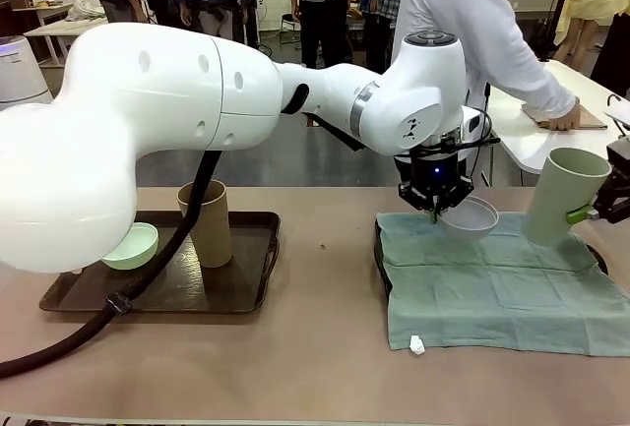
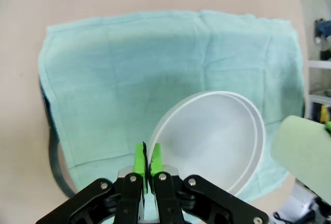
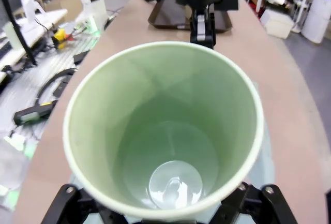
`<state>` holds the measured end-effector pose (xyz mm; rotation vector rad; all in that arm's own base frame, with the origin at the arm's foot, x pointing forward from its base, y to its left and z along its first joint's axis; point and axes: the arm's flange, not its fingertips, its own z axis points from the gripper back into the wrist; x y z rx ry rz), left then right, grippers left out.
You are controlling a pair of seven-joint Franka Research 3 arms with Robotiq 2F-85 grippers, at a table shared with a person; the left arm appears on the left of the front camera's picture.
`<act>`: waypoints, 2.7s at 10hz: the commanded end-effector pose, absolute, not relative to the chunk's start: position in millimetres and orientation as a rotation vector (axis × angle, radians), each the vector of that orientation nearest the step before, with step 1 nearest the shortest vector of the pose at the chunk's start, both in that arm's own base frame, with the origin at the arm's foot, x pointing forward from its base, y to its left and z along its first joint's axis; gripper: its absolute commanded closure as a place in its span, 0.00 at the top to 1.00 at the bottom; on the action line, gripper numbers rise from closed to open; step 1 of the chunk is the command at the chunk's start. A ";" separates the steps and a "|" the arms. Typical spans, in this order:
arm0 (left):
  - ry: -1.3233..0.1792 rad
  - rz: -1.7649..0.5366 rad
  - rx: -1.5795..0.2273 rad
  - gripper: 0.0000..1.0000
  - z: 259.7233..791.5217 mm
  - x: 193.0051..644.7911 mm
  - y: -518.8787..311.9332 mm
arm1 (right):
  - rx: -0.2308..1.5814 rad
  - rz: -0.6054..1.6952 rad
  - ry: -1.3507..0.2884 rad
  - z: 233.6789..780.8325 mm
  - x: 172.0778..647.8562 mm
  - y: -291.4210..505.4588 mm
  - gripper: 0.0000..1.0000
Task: Set up a tray with a mat and arrange the tableware.
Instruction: Place the Picnic Bowl and Reusable plastic cup back onto the Handle tray in front of the human's position.
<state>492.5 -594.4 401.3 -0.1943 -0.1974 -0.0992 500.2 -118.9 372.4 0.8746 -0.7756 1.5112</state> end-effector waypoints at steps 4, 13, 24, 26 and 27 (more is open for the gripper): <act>-0.168 -0.116 -0.169 0.04 391.1 489.9 -599.1 | 0.888 1.501 -0.738 355.0 504.7 -114.7 0.85; -0.137 -0.143 -0.123 0.04 367.6 493.1 -607.3 | 0.886 1.512 -0.605 297.7 514.3 -106.0 0.85; -0.146 -0.174 -0.143 0.76 391.2 479.2 -585.7 | 0.772 1.437 -0.488 339.4 491.9 -149.0 1.00; -0.210 -0.170 -0.140 0.76 418.2 464.9 -569.3 | 0.718 1.416 -0.507 360.2 486.5 -162.1 1.00; -0.241 -0.169 -0.137 0.76 429.1 457.8 -563.5 | 0.700 1.401 -0.517 368.4 486.6 -167.4 1.00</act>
